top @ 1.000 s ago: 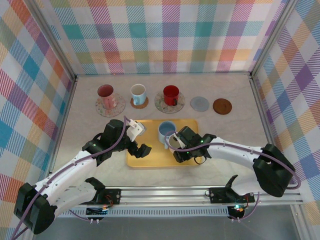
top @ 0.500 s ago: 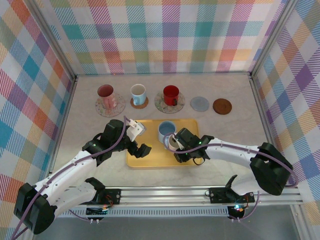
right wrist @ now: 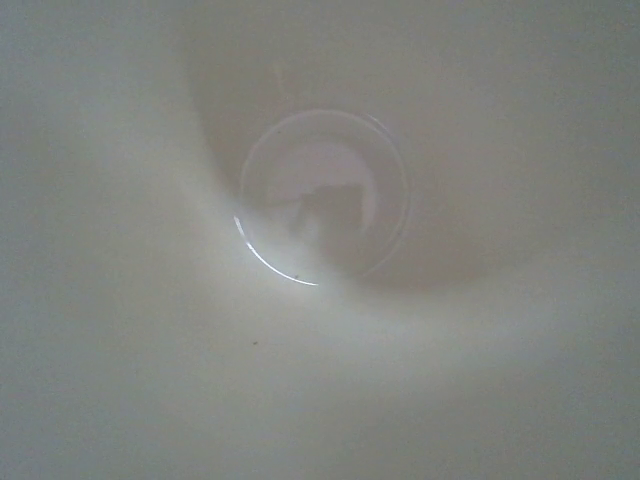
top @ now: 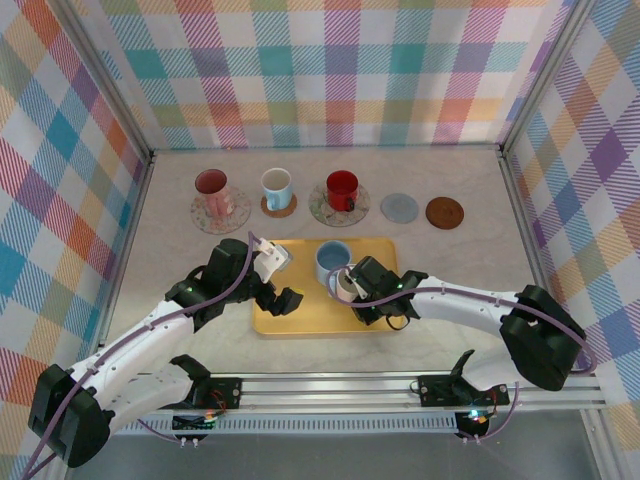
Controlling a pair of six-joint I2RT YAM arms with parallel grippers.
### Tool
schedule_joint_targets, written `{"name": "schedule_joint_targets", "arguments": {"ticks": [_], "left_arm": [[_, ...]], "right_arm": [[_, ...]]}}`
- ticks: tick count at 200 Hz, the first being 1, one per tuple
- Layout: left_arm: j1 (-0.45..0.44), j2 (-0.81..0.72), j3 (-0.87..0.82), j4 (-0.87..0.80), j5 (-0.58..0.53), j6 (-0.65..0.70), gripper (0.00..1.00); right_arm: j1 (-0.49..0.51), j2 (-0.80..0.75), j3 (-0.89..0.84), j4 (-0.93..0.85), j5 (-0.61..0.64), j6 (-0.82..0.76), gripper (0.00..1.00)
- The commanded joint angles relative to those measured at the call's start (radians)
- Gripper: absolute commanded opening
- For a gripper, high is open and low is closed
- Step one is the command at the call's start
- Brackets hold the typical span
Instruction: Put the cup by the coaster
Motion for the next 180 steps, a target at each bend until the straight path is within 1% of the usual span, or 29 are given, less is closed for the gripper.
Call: {"name": "schedule_joint_targets", "arguments": {"ticks": [1,51,82,100,151,180], "left_arm": [[-0.012,-0.001,0.01,0.022,-0.004,0.007,1.0],[-0.012,-0.002,0.008,0.025,0.004,0.001,1.0],[-0.012,0.0,0.01,0.032,0.006,-0.002,1.0],[-0.012,-0.001,0.012,0.032,0.007,-0.001,1.0],[-0.012,0.005,0.025,0.043,0.014,-0.002,1.0],[-0.012,0.008,0.039,0.057,0.018,-0.008,1.0]], "right_arm": [[0.014,-0.01,-0.017,0.02,0.005,0.017,0.21],[0.032,-0.018,-0.028,0.019,0.016,0.036,0.1],[0.033,-0.025,-0.03,0.011,0.026,0.038,0.07],[0.035,-0.037,-0.034,0.006,0.032,0.038,0.0],[0.034,-0.095,-0.066,0.0,0.062,0.067,0.0],[0.035,-0.14,-0.08,-0.013,0.102,0.09,0.0]]}}
